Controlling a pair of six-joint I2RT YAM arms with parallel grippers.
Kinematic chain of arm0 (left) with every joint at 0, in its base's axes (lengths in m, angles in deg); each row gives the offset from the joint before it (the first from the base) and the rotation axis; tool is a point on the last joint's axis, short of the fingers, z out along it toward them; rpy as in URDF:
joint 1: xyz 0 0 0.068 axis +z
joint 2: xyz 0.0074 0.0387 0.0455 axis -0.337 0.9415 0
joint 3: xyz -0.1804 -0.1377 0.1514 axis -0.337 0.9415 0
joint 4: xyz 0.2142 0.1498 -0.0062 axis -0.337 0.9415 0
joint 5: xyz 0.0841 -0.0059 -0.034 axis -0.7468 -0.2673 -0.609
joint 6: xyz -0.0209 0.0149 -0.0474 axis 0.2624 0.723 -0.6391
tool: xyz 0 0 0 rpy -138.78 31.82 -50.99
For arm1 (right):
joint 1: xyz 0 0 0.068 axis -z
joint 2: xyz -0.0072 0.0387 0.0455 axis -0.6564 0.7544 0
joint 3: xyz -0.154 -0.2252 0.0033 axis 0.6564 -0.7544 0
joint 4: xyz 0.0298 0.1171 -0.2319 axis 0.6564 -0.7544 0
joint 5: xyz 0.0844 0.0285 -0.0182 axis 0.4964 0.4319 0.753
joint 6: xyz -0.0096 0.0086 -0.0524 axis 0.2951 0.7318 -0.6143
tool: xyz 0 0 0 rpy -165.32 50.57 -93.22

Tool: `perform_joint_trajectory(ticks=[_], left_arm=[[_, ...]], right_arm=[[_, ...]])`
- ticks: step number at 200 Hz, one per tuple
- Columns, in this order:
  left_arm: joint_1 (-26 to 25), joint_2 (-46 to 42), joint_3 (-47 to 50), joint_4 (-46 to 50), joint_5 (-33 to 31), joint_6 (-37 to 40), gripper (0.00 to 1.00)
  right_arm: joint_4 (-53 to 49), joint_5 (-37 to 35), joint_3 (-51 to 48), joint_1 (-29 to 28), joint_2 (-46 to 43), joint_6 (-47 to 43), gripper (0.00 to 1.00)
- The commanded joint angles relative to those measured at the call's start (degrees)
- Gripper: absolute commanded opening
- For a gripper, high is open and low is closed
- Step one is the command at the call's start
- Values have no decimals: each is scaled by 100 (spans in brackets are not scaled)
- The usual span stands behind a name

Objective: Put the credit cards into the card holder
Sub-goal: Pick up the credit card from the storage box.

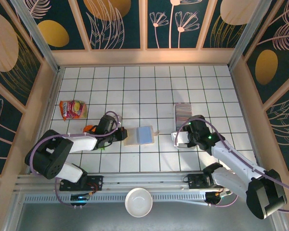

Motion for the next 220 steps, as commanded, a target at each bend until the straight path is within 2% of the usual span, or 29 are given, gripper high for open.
perform_joint_trajectory(ticks=[1,28,64,89,182,199,220], left_arm=[[7,195,14,275,3,102,0],[10,213,4,273,12,102,0],[9,216,4,286,7,108,0],[7,200,4,283,3,106,0],[7,204,4,273,23,101,0],[3,204,4,271,47,111,0],[-1,198,9,263,55,106,0]], right_arm=[[106,-94,171,86,-148,-25,35],[78,-93,162,106,-176,-38,31],[50,-98,170,117,-195,-43,19],[-9,-95,210,125,-221,2,15],[-625,-138,565,97,-277,97,9],[-836,-116,631,40,-334,202,0],[-1193,-27,797,-43,-399,477,0]])
